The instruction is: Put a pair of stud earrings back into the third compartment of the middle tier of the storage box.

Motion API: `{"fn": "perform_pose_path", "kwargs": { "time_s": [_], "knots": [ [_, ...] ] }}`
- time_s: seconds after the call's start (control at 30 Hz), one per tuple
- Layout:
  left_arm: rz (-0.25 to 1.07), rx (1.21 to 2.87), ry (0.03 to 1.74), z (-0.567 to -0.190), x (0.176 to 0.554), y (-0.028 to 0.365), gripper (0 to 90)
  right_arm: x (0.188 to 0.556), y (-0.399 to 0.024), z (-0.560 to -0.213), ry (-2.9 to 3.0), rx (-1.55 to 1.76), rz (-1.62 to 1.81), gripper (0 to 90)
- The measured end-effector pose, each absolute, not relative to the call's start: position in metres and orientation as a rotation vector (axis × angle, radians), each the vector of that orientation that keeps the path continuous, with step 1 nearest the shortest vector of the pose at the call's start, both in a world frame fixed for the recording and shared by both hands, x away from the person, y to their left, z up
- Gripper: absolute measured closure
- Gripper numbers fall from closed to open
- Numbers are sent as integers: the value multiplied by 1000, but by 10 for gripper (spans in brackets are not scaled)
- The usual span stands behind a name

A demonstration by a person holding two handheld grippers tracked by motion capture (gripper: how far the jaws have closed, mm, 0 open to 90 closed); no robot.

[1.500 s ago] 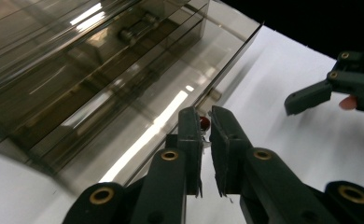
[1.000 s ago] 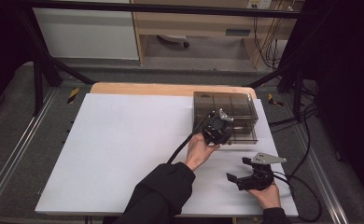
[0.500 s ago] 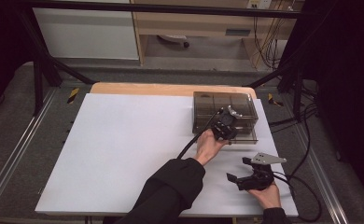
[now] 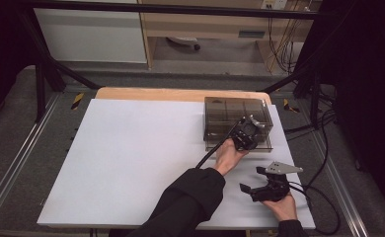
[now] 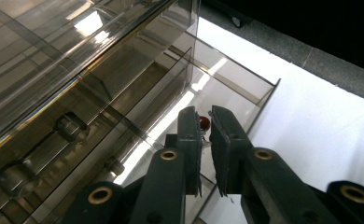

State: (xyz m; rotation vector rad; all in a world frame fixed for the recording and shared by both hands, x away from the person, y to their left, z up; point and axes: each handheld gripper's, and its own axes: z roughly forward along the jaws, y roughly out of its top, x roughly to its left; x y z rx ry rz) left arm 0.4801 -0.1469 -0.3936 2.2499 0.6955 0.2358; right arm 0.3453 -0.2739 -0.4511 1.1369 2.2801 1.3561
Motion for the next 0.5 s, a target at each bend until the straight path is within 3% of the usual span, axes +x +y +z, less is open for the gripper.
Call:
{"fn": "perform_pose_path", "kwargs": {
  "time_s": [0.13,0.5],
  "knots": [
    [235,2256,706,-397,482,-148,783,345,-274,-451,2281,1135,1358,6],
    [228,2242,710,-380,473,-131,538,345,-274,-451,2282,1138,1359,7]
  ]
}}
